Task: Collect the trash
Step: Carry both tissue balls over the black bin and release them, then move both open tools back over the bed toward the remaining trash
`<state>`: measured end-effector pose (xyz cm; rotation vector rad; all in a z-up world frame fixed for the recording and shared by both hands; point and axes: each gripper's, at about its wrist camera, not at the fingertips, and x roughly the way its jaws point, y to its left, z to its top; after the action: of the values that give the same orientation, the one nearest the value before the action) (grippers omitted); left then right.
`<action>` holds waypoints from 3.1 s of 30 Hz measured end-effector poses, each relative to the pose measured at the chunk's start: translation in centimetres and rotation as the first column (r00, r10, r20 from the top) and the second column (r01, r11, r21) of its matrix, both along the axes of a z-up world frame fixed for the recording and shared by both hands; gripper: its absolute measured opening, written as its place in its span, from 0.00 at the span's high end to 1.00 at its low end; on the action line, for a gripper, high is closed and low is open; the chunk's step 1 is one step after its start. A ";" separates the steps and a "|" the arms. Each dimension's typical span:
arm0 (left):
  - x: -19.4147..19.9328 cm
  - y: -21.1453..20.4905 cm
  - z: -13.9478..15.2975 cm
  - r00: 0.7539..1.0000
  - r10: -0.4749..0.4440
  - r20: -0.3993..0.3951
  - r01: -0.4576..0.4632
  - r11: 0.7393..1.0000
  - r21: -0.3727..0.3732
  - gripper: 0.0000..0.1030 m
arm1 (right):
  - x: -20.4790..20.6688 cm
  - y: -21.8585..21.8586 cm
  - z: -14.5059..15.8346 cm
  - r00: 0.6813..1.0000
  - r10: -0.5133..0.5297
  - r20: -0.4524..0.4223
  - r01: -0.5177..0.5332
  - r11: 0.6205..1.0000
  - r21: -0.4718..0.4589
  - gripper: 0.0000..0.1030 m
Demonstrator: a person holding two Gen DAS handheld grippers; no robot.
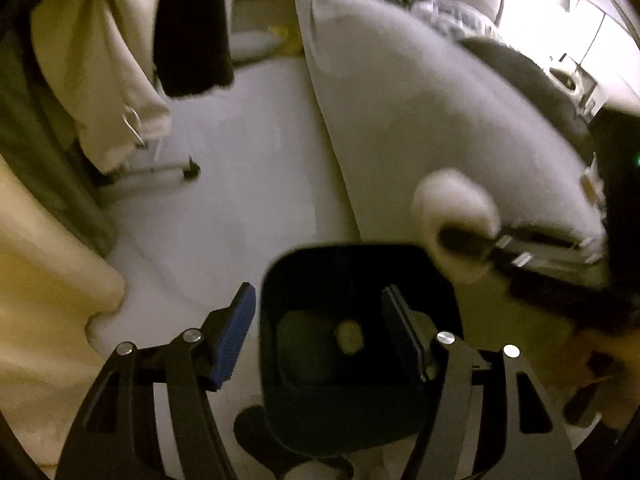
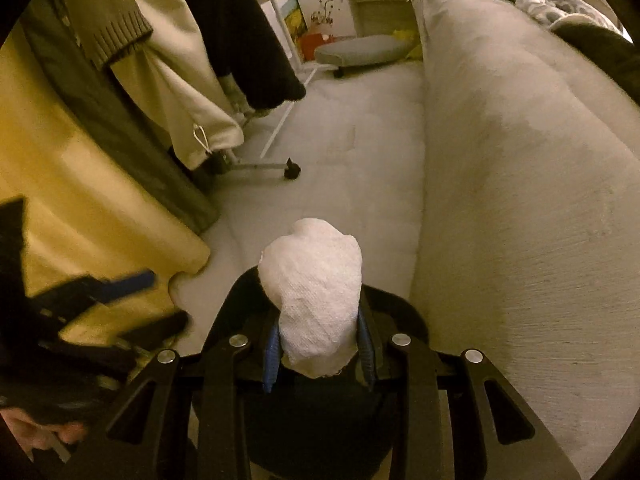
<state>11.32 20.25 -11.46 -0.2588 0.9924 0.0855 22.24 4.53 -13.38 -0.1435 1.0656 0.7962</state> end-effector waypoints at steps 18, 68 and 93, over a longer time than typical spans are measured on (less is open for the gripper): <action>-1.0 1.9 6.8 0.971 -0.035 0.238 0.025 0.999 0.047 0.55 | -2.6 5.0 -8.6 0.985 0.130 -0.110 -0.151 0.965 -0.214 0.66; 5.5 -16.8 12.7 0.851 -0.294 0.435 0.284 0.955 0.088 0.30 | -0.8 -19.7 10.0 0.941 -0.168 0.292 0.166 0.986 0.034 0.24; 7.3 -27.1 10.5 0.803 -0.448 0.393 0.451 0.888 0.093 0.23 | 0.3 -35.4 9.0 0.872 -0.436 0.223 0.445 0.896 0.014 0.24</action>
<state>18.58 -6.86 -0.96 -0.0326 0.6149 -0.3968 22.50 -30.90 -4.34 -0.0152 0.8556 0.3351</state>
